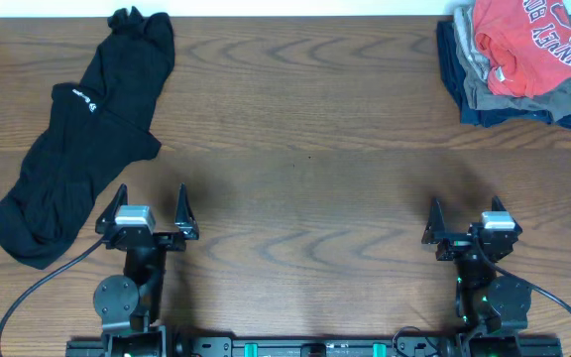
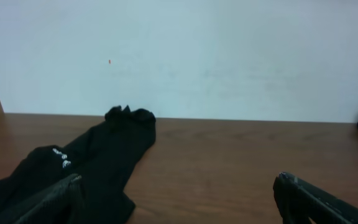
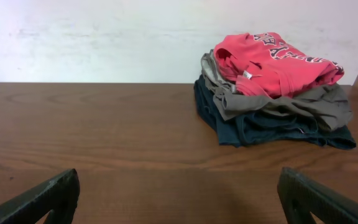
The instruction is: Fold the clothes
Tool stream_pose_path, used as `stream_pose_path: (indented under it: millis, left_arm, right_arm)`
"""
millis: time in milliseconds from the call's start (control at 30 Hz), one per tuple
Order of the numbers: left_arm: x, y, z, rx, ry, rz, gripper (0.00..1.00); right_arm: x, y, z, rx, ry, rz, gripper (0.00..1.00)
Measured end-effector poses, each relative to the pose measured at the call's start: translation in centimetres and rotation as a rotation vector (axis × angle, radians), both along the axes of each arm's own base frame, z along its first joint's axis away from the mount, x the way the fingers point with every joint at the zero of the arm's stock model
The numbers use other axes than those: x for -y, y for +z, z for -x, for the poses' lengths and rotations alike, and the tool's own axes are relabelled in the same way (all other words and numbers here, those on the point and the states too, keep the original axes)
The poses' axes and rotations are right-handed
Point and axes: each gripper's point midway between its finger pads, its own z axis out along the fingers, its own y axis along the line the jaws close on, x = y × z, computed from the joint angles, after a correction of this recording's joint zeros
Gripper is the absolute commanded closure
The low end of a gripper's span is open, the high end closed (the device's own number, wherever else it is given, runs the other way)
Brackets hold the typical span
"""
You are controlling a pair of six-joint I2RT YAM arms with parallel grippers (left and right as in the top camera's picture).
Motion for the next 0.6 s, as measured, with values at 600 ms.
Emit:
stream_pose_path:
  millis: [600]
  left_arm:
    - [0.3,-1.0,0.7,0.043,-0.010,-0.004,0.02]
  right_arm:
    - [0.0,0.0,0.0,0.000,0.000,0.000,0.01]
